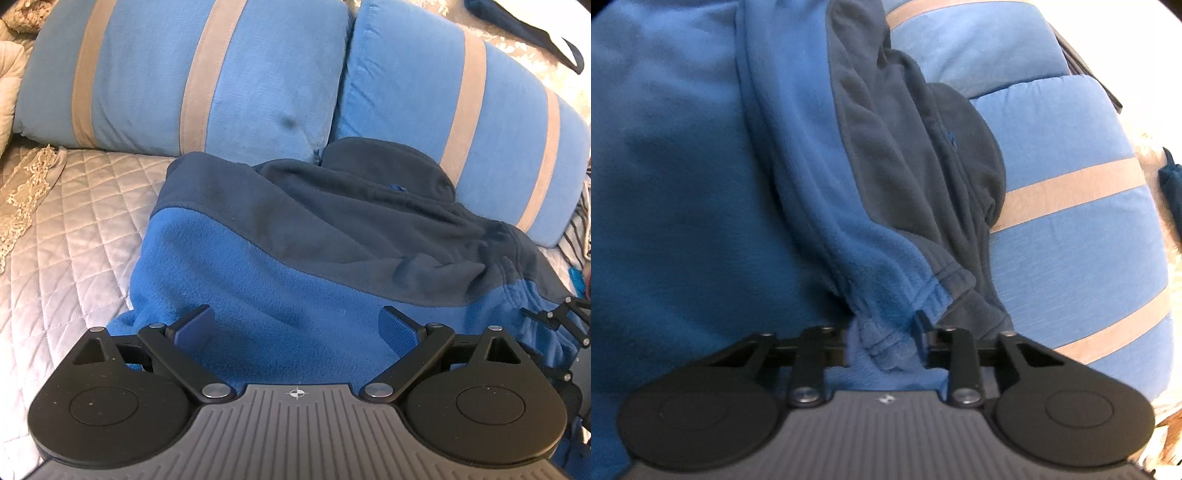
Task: Fold clothes
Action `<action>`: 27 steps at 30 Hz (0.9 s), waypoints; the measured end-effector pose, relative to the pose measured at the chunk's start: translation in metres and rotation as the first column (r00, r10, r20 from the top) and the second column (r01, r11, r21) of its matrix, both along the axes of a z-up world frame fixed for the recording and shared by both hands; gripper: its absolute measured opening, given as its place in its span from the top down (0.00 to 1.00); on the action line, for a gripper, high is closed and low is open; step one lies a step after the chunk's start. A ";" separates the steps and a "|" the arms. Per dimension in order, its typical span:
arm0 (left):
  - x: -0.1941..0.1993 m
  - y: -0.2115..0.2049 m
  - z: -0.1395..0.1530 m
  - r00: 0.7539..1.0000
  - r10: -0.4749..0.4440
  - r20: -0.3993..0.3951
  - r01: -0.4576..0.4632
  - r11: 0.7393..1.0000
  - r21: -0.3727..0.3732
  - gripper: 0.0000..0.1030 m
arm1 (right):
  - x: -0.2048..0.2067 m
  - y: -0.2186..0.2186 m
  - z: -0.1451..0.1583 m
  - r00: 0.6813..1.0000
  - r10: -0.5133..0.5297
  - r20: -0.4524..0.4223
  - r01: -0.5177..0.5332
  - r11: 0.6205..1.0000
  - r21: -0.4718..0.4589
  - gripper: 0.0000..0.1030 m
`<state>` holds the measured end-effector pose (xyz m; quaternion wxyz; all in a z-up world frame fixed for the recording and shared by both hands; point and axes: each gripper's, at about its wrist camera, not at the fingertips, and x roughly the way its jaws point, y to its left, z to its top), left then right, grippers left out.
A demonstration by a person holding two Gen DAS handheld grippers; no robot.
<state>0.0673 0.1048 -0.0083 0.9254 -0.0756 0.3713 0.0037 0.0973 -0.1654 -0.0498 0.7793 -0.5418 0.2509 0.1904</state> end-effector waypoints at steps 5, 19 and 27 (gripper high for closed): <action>-0.001 -0.002 0.001 1.000 0.000 0.004 0.000 1.000 0.002 0.05 | 0.000 0.001 0.008 1.000 0.006 0.022 -0.006 1.000 -0.019 0.76; -0.006 0.006 0.004 0.998 0.026 0.053 -0.023 0.998 -0.054 0.05 | -0.025 -0.011 0.046 0.999 -0.028 0.025 0.029 0.999 -0.040 0.79; -0.010 0.011 0.009 0.993 0.059 0.101 -0.049 0.994 -0.098 0.05 | -0.049 -0.025 0.036 0.993 -0.082 -0.089 0.081 0.997 -0.017 0.81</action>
